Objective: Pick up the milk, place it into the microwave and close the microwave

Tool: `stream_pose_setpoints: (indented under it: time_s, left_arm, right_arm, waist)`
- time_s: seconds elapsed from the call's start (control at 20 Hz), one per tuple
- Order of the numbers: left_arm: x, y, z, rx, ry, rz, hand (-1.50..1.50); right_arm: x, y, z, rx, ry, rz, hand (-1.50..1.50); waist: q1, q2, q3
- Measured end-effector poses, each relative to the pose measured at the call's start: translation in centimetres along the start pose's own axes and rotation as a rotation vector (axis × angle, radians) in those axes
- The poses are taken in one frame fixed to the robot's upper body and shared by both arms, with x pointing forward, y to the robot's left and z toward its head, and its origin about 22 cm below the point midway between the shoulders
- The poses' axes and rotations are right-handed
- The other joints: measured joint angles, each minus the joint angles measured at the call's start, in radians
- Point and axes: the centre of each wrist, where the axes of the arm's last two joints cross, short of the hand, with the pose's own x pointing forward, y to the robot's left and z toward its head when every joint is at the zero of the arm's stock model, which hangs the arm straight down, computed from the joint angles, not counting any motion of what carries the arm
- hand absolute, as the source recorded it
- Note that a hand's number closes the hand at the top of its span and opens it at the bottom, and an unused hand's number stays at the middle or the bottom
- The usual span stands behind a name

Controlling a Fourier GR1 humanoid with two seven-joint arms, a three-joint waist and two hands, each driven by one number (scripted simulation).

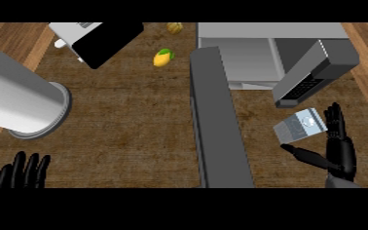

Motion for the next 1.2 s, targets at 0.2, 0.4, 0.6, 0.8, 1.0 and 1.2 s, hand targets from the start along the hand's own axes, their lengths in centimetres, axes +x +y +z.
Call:
stream_pose_setpoints:
  time_s: [0.2, 0.4, 0.6, 0.8, 1.0, 1.2]
  left_arm:
    - [-0.1, 0.1, 0.5, 0.004, -0.002, -0.001, -1.50]
    - [-0.2, 0.2, 0.5, 0.005, -0.003, -0.002, -1.50]
    - [0.0, 0.0, 0.6, 0.002, -0.005, 0.003, -1.50]
    - [0.1, 0.5, 0.5, 0.006, -0.005, -0.001, -1.50]
    - [-0.4, 0.9, 0.1, 0.003, -0.004, -0.001, -1.50]
    - [-0.2, 1.0, 0.2, 0.000, 0.004, 0.011, -1.50]
  right_arm:
    - [-1.3, -0.3, 0.1, 0.030, 0.023, -0.016, -1.50]
    - [-2.4, -0.8, 0.1, 0.058, 0.038, -0.059, -1.50]
    - [-3.1, -0.7, 0.1, 0.066, 0.048, -0.092, -1.50]
    - [-3.9, -0.6, 0.7, 0.054, 0.043, -0.095, -1.50]
    - [-4.0, -0.2, 0.2, 0.039, 0.032, -0.129, -1.50]
    - [-4.0, 0.4, -0.2, 0.029, 0.025, -0.207, 1.50]
  waist:
    - [0.002, 0.000, 0.000]
    - [0.004, 0.001, 0.000]
    - [0.005, 0.001, 0.000]
    - [0.006, 0.002, 0.001]
    - [0.007, 0.003, 0.001]
    - [0.007, 0.002, 0.001]
